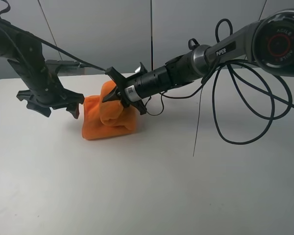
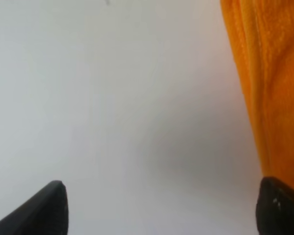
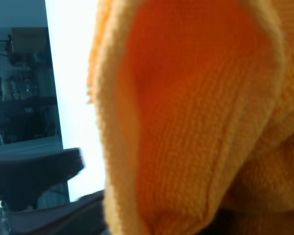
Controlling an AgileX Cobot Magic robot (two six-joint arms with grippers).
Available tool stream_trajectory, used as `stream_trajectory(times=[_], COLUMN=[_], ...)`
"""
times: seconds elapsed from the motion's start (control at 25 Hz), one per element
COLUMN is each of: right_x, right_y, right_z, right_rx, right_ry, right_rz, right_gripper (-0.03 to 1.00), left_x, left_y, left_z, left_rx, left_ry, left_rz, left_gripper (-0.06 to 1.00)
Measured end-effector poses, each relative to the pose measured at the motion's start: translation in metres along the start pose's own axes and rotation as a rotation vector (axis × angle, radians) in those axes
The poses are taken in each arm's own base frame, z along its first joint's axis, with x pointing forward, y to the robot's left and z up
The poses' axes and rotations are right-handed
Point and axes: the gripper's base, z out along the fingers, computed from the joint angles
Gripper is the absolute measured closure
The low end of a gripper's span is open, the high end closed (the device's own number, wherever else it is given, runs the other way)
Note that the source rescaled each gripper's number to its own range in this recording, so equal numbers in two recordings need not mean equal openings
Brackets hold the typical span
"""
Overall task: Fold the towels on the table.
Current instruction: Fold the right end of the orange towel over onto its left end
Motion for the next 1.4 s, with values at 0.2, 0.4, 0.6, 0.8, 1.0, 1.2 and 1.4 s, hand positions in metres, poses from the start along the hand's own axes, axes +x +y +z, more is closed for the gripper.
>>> stream_trajectory(times=[0.2,0.4,0.6,0.8,1.0,1.2,1.4], right_x=[-0.004,-0.003,-0.002,0.003,0.004,0.004,0.007], right_y=[-0.002,-0.003,-0.002,0.005,0.014,0.032,0.057], right_z=[-0.004,-0.004,-0.004,-0.005,-0.009,-0.019,-0.035], right_rx=[-0.002,0.004,-0.002,-0.082,-0.124,-0.152,-0.170], right_ry=[0.001,0.010,0.022,0.074,0.085,0.075,0.077], right_rz=[-0.001,-0.027,-0.035,-0.040,-0.057,-0.091,-0.168], right_gripper=[0.93,0.93,0.83,0.16,-0.03,-0.03,-0.03], left_x=[-0.003,0.000,0.007,0.014,0.016,0.017,0.017], left_y=[0.028,0.061,0.078,0.079,0.079,0.079,0.078], left_z=[-0.032,-0.079,-0.126,-0.149,-0.149,-0.149,-0.149], left_rx=[-0.030,-0.050,-0.053,-0.036,-0.037,-0.039,-0.032], left_ry=[-0.037,-0.121,-0.239,-0.291,-0.268,-0.263,-0.261], left_rz=[-0.048,-0.123,-0.176,-0.193,-0.186,-0.178,-0.182], left_gripper=[-0.05,-0.05,-0.05,-0.05,-0.05,-0.05,-0.05])
